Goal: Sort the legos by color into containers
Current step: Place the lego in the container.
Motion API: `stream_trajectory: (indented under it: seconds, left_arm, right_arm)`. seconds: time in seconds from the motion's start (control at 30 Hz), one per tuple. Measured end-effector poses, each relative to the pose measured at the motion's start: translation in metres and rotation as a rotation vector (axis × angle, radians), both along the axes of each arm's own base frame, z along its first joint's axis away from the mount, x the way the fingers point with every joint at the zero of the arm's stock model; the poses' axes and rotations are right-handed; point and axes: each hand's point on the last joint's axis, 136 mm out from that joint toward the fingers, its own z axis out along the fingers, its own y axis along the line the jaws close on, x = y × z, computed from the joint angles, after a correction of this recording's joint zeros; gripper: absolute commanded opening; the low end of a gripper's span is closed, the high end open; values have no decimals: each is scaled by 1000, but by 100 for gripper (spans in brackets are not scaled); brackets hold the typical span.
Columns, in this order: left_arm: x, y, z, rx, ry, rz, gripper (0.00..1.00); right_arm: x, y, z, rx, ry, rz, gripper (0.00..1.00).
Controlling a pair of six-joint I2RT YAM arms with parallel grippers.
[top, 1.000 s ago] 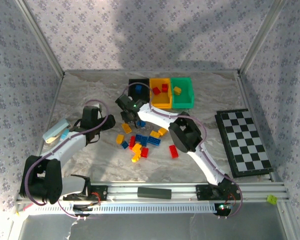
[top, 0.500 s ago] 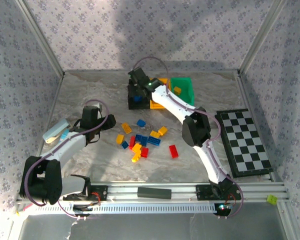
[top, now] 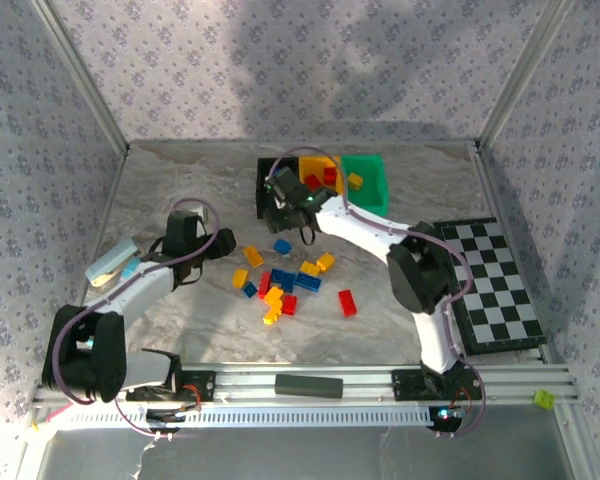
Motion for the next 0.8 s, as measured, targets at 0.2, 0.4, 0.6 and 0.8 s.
stream_trajectory:
  seconds: [0.2, 0.4, 0.6, 0.8]
  left_arm:
    - [-6, -9, -27, -19, 94, -40, 71]
    - [-2, -19, -23, -37, 92, -71, 71]
    - [9, -43, -30, -26, 146, -126, 71]
    - [4, -81, -33, 79, 222, -225, 71]
  right_arm:
    - [-18, -68, 31, 31, -60, -59, 64]
    - [-31, -142, 7, 4, -73, -166, 100]
    - [-49, -174, -23, -15, -37, -205, 100]
    - [-54, -182, -21, 13, -91, -206, 100]
